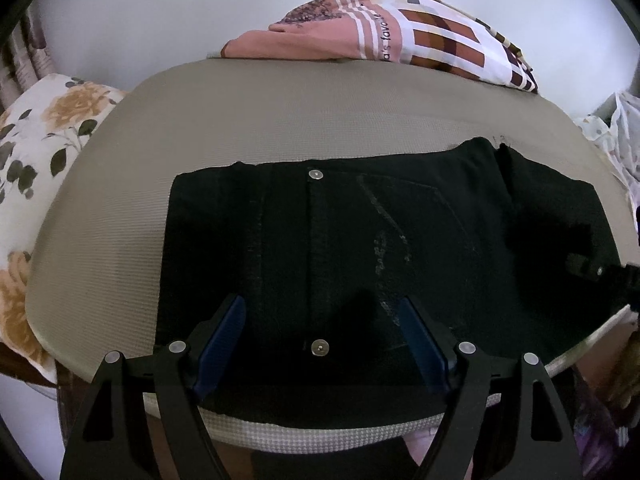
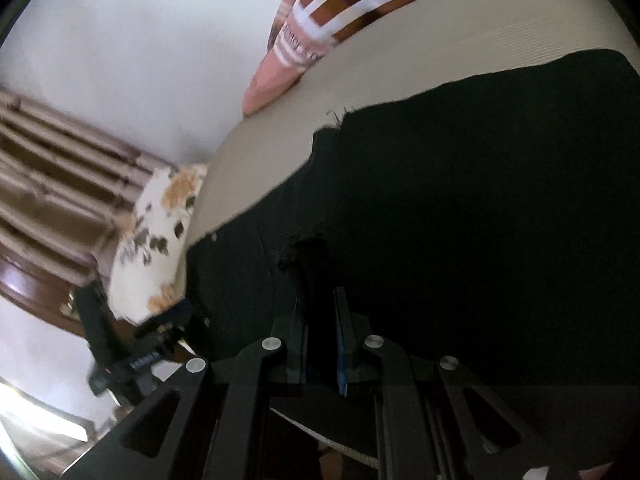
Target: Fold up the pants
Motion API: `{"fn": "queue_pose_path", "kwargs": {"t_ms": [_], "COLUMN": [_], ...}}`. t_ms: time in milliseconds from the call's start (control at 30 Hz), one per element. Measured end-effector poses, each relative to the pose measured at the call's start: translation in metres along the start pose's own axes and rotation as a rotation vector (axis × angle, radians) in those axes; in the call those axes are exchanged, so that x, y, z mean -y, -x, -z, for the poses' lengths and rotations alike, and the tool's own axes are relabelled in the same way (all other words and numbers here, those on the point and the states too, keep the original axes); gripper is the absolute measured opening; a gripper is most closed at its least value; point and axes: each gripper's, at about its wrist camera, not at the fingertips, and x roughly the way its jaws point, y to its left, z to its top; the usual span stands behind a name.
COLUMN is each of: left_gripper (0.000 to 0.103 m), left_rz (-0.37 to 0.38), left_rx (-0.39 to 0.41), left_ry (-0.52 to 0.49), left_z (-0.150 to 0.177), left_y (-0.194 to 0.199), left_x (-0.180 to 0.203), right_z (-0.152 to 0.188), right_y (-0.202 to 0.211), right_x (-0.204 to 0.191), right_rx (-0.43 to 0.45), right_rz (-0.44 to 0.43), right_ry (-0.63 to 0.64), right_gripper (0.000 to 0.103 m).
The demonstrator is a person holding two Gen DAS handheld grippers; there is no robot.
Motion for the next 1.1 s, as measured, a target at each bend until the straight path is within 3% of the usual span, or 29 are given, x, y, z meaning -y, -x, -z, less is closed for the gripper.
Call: {"fn": "queue_pose_path", "kwargs": {"t_ms": [367, 467, 600, 700, 767, 833, 933, 1100], "left_gripper": [0.079, 0.079, 0.079, 0.079, 0.079, 0.079, 0.079, 0.079], "left_rz": [0.023, 0.024, 0.025, 0.027, 0.033, 0.058, 0.105, 0.198], "left_rx": [-0.038, -0.042, -0.047, -0.048, -0.046, -0.037, -0.024, -0.042], "left_ry": [0.017, 0.017, 0.017, 0.016, 0.026, 0.062, 0.124, 0.256], "left_z": [0.002, 0.002, 0.004, 0.003, 0.001, -0.001, -0.005, -0.01], "left_y": [-0.009, -0.01, -0.01, -0.009, -0.008, -0.001, 0.007, 0.016], "left_x": [-0.003, -0.002, -0.002, -0.004, -0.006, -0.014, -0.028, -0.063], "right_z": [0.016, 0.019, 0.023, 0.026, 0.021, 0.012, 0.0, 0.0], "right_y": [-0.005, -0.006, -0.004, 0.005, 0.016, 0.034, 0.055, 0.049], "right_x": [-0.011, -0.019, -0.028, -0.022, -0.011, 0.008, 0.031, 0.026], "right_rx": [-0.045, -0.054, -0.071, -0.131, -0.112, -0.043, 0.033, 0.027], "right_rz": [0.084, 0.109, 0.028, -0.179, -0.251, -0.231, -0.175, -0.148], "right_ry": [0.121, 0.184, 0.207, 0.146, 0.074, 0.007, -0.043, 0.005], "right_gripper": [0.012, 0.018, 0.035, 0.036, 0.039, 0.045, 0.045, 0.045]}}
